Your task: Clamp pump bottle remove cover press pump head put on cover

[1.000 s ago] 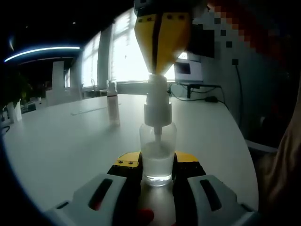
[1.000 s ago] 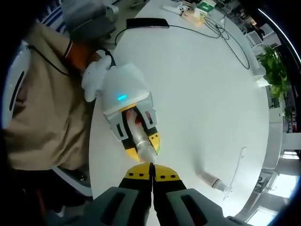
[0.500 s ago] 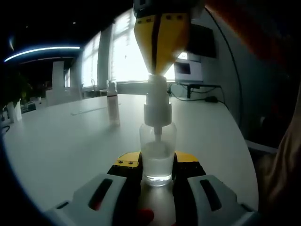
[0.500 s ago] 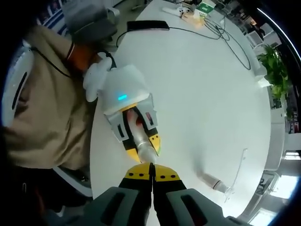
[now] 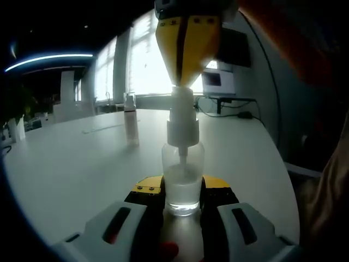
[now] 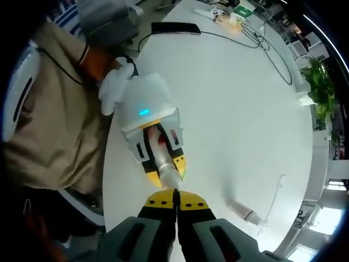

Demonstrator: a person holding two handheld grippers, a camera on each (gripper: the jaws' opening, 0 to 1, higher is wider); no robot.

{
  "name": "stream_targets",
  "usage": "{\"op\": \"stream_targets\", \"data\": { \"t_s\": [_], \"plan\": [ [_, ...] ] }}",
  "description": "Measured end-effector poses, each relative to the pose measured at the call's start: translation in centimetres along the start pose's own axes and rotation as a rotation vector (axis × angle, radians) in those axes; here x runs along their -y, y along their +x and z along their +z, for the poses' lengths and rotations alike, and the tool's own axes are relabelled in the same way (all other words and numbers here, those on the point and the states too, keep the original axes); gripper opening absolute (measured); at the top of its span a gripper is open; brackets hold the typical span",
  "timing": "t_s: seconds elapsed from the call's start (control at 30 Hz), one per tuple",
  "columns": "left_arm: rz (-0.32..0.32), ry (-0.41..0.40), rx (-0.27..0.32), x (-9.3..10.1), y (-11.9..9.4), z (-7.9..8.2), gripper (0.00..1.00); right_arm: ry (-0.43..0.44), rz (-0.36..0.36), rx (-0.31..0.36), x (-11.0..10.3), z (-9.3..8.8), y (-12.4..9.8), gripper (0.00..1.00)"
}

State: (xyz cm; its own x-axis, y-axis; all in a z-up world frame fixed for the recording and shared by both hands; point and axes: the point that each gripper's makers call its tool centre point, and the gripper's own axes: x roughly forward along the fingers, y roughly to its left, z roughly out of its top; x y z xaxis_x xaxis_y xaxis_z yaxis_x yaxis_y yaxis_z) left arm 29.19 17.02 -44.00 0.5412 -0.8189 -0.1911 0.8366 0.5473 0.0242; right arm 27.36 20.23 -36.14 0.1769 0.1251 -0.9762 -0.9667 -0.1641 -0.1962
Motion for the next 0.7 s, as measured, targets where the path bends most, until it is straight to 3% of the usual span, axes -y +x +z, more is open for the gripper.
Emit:
{"op": "stream_targets", "data": {
  "t_s": [0.37,0.7],
  "plan": [
    [0.001,0.001,-0.001,0.00,-0.04,0.02,0.15,0.012,0.006,-0.030,-0.16,-0.07,0.59,0.00],
    [0.000,0.002,-0.001,0.14,-0.02,0.06,0.15,0.028,0.007,-0.013,-0.18,-0.14,0.58,0.00]
  ]
}}
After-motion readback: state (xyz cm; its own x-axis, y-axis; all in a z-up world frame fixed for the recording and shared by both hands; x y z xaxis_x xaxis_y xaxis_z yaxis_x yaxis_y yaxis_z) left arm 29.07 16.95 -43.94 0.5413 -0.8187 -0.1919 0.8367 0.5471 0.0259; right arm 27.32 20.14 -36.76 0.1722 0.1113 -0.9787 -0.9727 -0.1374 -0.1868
